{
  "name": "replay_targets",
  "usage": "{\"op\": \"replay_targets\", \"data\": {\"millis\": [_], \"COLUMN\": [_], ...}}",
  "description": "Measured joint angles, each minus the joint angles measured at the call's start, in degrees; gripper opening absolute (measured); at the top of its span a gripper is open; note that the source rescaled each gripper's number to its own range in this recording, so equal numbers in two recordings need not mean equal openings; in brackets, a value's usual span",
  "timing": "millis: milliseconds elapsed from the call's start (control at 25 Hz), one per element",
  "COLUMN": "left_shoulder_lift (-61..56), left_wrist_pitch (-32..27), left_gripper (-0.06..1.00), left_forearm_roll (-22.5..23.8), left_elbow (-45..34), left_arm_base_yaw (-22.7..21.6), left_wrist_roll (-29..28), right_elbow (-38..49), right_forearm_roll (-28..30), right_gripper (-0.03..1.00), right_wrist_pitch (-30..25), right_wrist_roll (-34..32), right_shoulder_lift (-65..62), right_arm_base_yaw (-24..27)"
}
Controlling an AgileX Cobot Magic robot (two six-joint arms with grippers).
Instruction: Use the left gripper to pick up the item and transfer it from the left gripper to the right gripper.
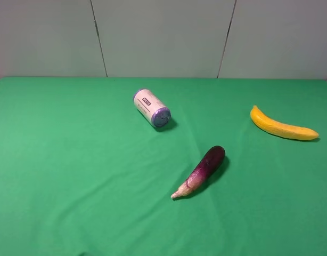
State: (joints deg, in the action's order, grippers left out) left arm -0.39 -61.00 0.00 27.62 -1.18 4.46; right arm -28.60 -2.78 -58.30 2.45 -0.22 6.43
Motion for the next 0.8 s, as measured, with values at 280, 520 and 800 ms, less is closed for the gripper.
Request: {"op": "replay_targets", "data": {"millis": [280,520,800], "left_shoulder_lift": [0.0,0.0,0.0], "left_wrist_pitch": [0.0,0.0,0.0], "left_gripper": [1.0,1.0,1.0], "left_forearm_roll": [0.0,0.0,0.0], "left_elbow": [0.0,0.0,0.0], "left_arm_base_yaw": [0.0,0.0,0.0], "left_wrist_roll": [0.0,0.0,0.0], "right_elbow": [0.0,0.0,0.0], "right_forearm_roll": [0.1,0.2,0.2], "right_gripper": [1.0,1.0,1.0], "right_wrist_pitch": [0.1,0.2,0.2], "right_wrist_roll": [0.0,0.0,0.0], "right_shoulder_lift": [0.0,0.0,0.0], "right_arm_base_yaw": [-1.8,-1.8,-1.8]}}
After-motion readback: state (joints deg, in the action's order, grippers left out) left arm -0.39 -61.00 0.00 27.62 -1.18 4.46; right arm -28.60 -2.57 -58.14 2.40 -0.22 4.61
